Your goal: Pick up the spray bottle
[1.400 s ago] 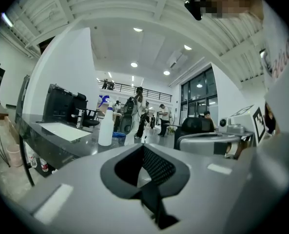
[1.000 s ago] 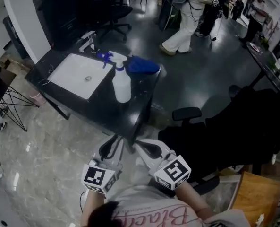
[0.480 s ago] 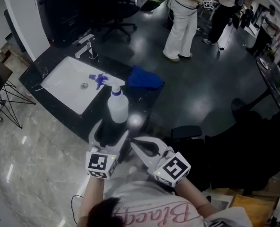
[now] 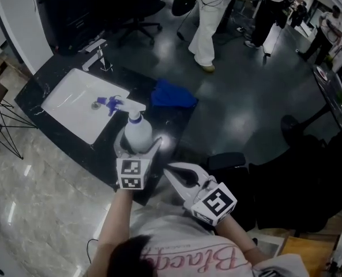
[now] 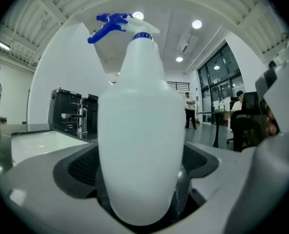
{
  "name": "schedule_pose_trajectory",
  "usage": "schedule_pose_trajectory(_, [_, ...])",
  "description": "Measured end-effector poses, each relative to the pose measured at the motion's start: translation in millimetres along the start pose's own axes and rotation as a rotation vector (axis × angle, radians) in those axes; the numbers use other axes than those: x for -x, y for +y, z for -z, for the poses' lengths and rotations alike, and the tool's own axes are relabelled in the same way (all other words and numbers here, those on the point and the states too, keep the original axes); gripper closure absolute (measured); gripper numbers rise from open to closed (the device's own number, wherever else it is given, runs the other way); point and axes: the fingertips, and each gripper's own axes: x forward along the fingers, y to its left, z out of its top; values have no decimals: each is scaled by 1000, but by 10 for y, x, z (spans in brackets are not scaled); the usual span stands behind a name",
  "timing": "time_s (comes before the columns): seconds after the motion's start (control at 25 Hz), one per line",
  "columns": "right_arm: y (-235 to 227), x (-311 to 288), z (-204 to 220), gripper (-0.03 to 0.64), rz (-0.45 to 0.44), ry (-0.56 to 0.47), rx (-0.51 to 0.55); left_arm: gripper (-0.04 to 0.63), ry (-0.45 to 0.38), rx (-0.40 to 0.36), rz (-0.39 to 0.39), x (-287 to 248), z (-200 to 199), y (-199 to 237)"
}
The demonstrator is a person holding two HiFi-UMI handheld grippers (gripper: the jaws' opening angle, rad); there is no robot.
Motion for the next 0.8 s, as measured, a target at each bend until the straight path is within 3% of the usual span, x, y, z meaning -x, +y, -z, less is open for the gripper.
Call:
schedule_pose_trajectory(0.16, [-127,6,1,615,32,1,-17,93,23,30,32,-112,32,3])
schedule_pose_trajectory(0.2, [-138,2,0,615,34,2,-16,107,31,29,42,-121,42,-6])
schedule_pose_trajectory(0.24, [-143,-1,1,615,35,3,-12,166,36,26,48,-122,47,-11])
schedule_pose_trajectory(0.52, [-138,-39,20,615,51,11,1,175,40,15,28,-81,41,2])
schedule_pose_trajectory(0.8, [-196,-81,-164,615,98,-42,-26,175,21,-31,119,264,-450,-128])
